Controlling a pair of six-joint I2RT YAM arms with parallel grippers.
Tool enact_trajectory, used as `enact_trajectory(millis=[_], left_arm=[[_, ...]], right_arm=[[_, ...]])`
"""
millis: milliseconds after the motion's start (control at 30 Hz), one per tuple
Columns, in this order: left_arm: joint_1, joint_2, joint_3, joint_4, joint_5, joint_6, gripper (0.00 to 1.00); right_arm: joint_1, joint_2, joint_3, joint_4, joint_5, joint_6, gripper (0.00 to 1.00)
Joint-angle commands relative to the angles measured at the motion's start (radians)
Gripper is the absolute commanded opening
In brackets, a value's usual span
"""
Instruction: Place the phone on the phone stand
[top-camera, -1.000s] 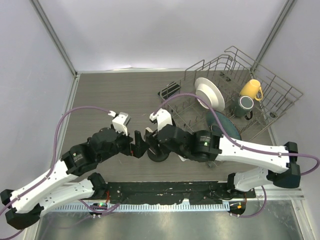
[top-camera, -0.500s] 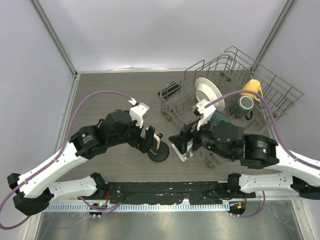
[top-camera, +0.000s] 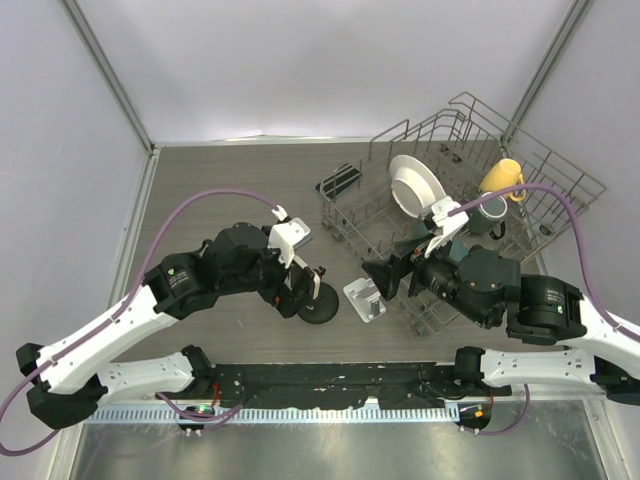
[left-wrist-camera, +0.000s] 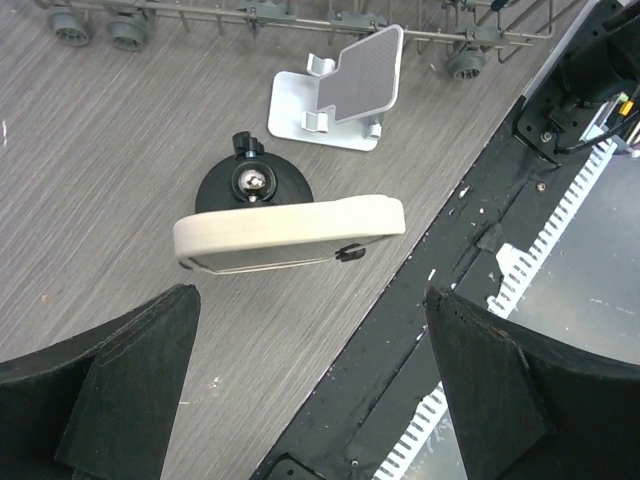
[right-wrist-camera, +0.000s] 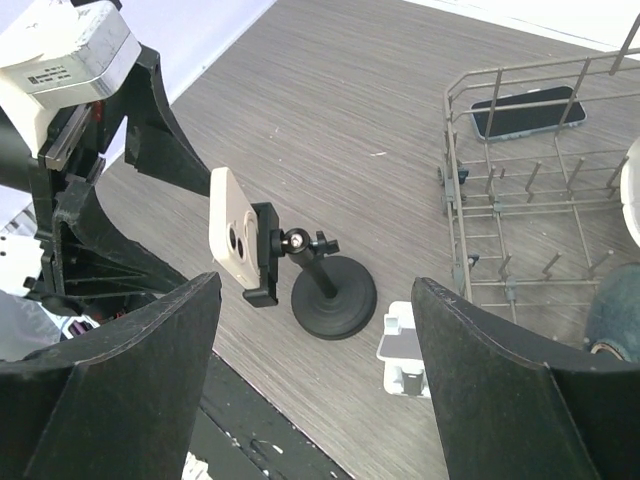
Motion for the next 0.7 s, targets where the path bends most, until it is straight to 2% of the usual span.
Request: enact_trajectory(millis=[0, 367, 533, 667], left_arm=[[-0.006, 0.032, -0.005, 0.045, 0.023, 0.040, 1.00], [-0.007, 0.056, -0.001, 0.080, -0.079, 0.027, 1.00], [-0.007, 0.075, 0.025, 0.044, -0.123, 0.029, 1.00], [-0.006, 0.086, 0.033, 0.065, -0.051, 0.005, 1.00]], right_arm=[[-0.002, 0.005, -0.009, 0.023, 0.029, -0.025, 0.82], [-0.002, 0.001, -0.038, 0.027, 0.043, -0.025, 0.82], [-0.002, -0.002, -0.043, 0.027, 0.047, -0.028, 0.82], [-0.002, -0.004, -0.054, 0.034, 0.052, -0.031, 0.82]])
